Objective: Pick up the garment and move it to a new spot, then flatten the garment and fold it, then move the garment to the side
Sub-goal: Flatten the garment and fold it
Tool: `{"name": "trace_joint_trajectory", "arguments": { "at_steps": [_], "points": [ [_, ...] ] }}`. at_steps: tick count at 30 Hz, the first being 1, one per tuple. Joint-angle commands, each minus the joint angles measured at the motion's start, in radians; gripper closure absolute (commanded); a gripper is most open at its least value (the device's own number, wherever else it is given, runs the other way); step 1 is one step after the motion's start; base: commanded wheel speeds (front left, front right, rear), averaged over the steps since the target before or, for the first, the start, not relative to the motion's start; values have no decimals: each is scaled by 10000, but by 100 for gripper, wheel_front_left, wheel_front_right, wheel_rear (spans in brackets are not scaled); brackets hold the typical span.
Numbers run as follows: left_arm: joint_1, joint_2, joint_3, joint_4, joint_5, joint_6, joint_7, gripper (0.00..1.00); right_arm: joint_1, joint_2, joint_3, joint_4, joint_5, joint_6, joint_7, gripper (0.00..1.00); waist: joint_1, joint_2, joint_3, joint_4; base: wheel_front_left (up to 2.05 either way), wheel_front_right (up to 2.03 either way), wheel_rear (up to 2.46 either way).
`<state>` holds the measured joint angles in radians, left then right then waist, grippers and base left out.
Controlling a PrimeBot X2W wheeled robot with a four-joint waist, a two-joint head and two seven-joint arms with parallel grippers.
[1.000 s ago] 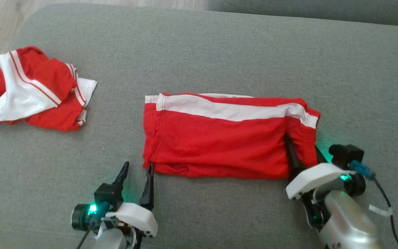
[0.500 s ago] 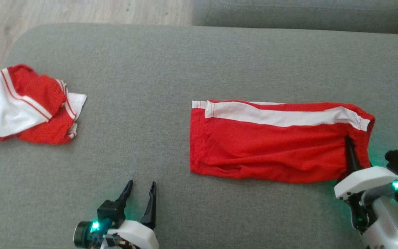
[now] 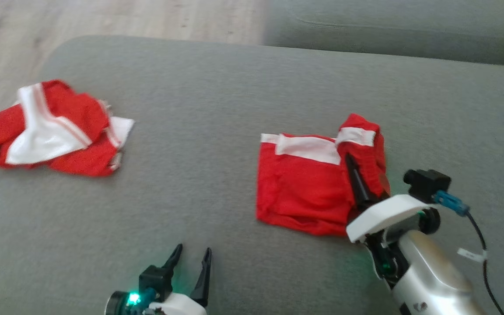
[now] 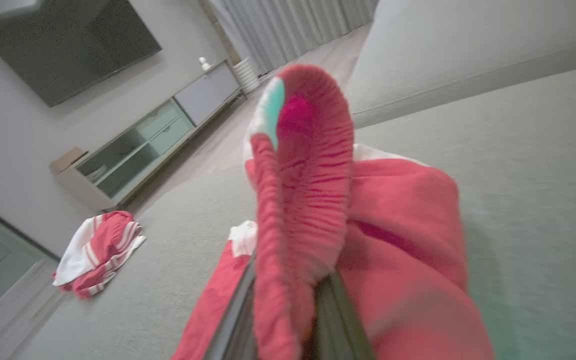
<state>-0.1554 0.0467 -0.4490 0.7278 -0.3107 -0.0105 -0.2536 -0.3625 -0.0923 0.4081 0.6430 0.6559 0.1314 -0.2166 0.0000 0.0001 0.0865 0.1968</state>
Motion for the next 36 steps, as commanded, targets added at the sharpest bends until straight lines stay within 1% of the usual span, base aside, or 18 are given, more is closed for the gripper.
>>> {"name": "trace_joint_trajectory", "arguments": {
  "at_steps": [1, 4, 5, 6, 8, 11, 14, 17, 19, 20, 23, 25, 27, 29, 33, 36],
  "points": [
    [-78, 36, 203, -172, -80, -38, -82, 0, -415, 127, 220, -226, 30, -7, -19, 100, 0, -1, -38, 487, 0, 0, 0],
    [-17, 36, 65, -137, -147, 24, -82, 0, -652, 267, 244, 412, -211, -7, 18, 100, 0, -1, -34, 1061, 0, 0, 0],
    [4, 36, 52, -115, -136, 40, -82, 0, -737, 304, 258, 664, -336, -7, 38, 54, 0, -1, -28, 1239, 0, 0, 0],
    [21, 36, 57, -100, -118, 53, -82, 0, -822, 339, 302, 792, -387, -7, 5, 0, 0, -1, -15, 1394, 0, 0, 0],
    [85, 36, 148, -106, -88, 92, -82, 0, -892, 388, 460, 918, -304, -7, -51, 0, 0, -1, -11, 1581, 0, 0, 0],
    [194, 36, 336, -153, -24, 148, -82, 0, -922, 412, 727, 892, -183, -7, -203, 0, 0, -1, -25, 1643, 0, 0, 0],
    [257, 36, 605, -282, 20, 197, -82, 0, -842, 416, 937, 827, -129, -7, -331, 0, 0, -1, -109, 1460, 0, 0, 0],
    [238, 36, 884, -614, 175, 215, -82, 0, -749, 391, 756, 781, -432, -7, -420, 0, 0, -1, -194, 1116, 0, 0, 0],
    [199, 36, 1082, -943, 330, 261, -82, 0, -677, 250, 353, 622, -910, -7, -441, 0, 0, -1, -238, 836, 0, 0, 0],
    [199, 36, 1082, -943, 330, 261, -82, 0, -677, 250, 353, 622, -910, -7, -441, 0, 0, -1, -238, 836, 0, 0, 0],
    [144, 36, 1362, -1494, 650, 330, -82, 0, -326, 53, -816, -45, -2044, -7, -447, 0, 0, -1, -288, 424, 0, 0, 0],
    [120, 38, 1548, -1864, 916, 369, -82, 0, 75, 75, -1693, -511, -2829, -7, -448, 0, 0, -1, -347, 168, 0, 0, 0],
    [145, 59, 1741, -2249, 1194, 406, -82, 0, 491, 137, -2340, -947, -3656, -7, -449, 0, 0, -1, -414, -62, 0, 0, 0],
    [248, 79, 1924, -2560, 1426, 415, -82, 0, 887, 223, -2864, -1209, -4210, -7, -450, 0, 0, -1, -491, -259, 0, 0, 0],
    [661, 92, 2293, -3010, 1759, 444, -82, 0, 1570, 356, -3482, -1512, -4845, -7, -450, 0, 0, -1, -719, -584, 0, 0, 0],
    [1215, 84, 2500, -3378, 2004, 374, -82, 0, 2128, 407, -3675, -1579, -5137, -7, -451, 0, 0, -1, -871, -777, 0, 0, 0]
  ]
}}
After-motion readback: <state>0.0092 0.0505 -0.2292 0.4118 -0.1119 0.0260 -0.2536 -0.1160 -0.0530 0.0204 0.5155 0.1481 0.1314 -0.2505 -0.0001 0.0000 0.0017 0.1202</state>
